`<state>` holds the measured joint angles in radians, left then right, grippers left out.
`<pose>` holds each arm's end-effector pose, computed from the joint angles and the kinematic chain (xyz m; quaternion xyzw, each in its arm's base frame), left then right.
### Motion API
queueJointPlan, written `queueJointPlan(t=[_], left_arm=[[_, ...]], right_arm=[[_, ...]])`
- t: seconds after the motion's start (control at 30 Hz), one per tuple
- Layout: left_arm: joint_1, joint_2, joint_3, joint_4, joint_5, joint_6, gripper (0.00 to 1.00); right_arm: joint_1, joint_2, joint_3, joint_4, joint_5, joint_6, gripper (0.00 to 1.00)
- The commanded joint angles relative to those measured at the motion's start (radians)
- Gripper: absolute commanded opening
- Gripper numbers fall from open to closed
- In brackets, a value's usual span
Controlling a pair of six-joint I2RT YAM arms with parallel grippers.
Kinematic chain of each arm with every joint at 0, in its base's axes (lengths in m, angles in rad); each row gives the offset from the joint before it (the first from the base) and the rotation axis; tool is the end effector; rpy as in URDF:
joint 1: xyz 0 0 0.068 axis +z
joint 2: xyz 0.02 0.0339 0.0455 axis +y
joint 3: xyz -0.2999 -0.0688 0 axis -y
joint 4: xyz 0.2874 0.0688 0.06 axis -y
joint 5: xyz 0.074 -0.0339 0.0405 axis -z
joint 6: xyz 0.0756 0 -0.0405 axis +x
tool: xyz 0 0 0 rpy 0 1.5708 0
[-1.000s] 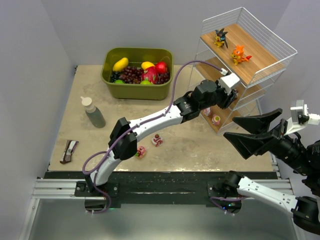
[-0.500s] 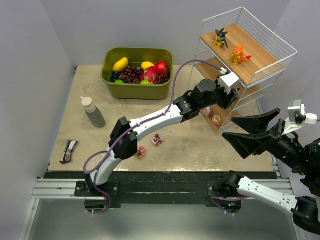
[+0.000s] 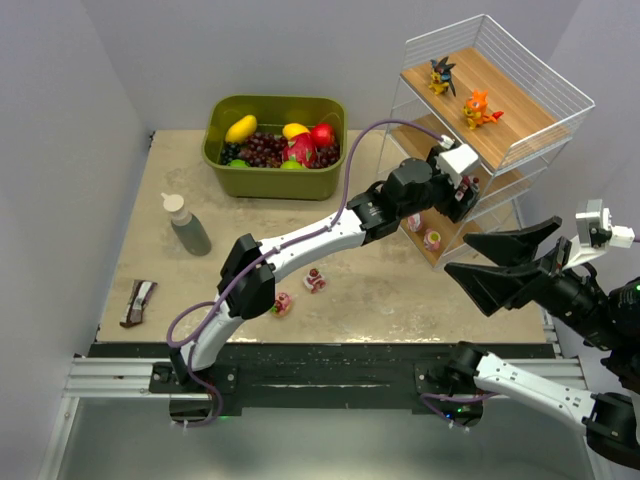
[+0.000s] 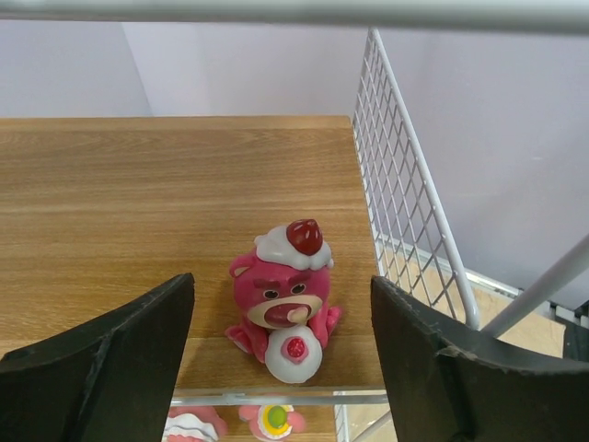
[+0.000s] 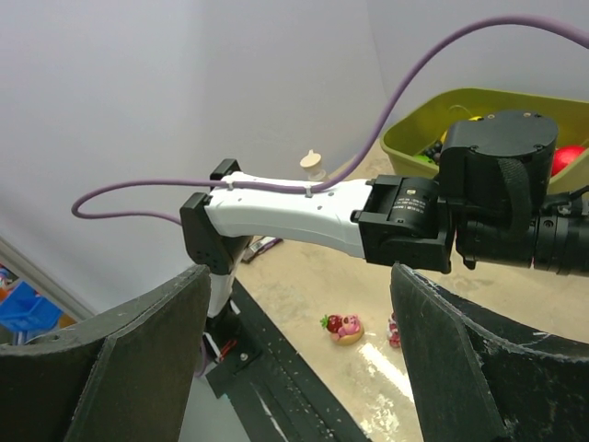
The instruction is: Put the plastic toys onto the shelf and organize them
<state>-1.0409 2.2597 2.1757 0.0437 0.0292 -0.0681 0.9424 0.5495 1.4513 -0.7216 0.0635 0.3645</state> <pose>0.3274 -0.5633 0.3747 0.3460 0.6328 -0.3736 0.5833 0.0288 0.0315 0.5596 -0.1591 0.6207 0.4504 0.6217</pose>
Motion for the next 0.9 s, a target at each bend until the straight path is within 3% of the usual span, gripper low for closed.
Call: queueJointPlan(t=[0.0, 0.17, 0.47, 0.57, 0.7, 0.8, 0.87], left_arm=[[0.005, -0.081, -0.034, 0.093, -0.026, 0.004, 0.87], [0.005, -0.213, -0.201, 0.193, -0.089, 0.03, 0.96], [0.005, -0.437, -0.465, 0.306, -0.162, 0.036, 1.0], [0.004, -0.557, -0.617, 0.338, -0.239, 0.002, 0.99], [-0.001, -0.782, -1.006, 0.409, -0.406, -0.09, 1.0], [-0.004, -0.937, -1.164, 0.302, -0.564, -0.221, 1.0], [-0.01, -1.003, -1.201, 0.115, -0.677, -0.35, 1.0]], right_arm=[[0.002, 0.033, 0.012, -0.013, 0.077, 0.004, 0.82], [0.002, 0.05, 0.012, -0.021, 0.101, 0.004, 0.83], [0.001, 0.075, 0.004, -0.016, 0.111, 0.005, 0.83], [0.002, 0.072, -0.005, -0.018, 0.124, 0.004, 0.84], [0.002, 0.067, -0.04, -0.016, 0.128, 0.004, 0.84], [0.001, 0.066, -0.075, -0.016, 0.13, 0.004, 0.84], [0.002, 0.063, -0.106, -0.015, 0.136, 0.004, 0.85]])
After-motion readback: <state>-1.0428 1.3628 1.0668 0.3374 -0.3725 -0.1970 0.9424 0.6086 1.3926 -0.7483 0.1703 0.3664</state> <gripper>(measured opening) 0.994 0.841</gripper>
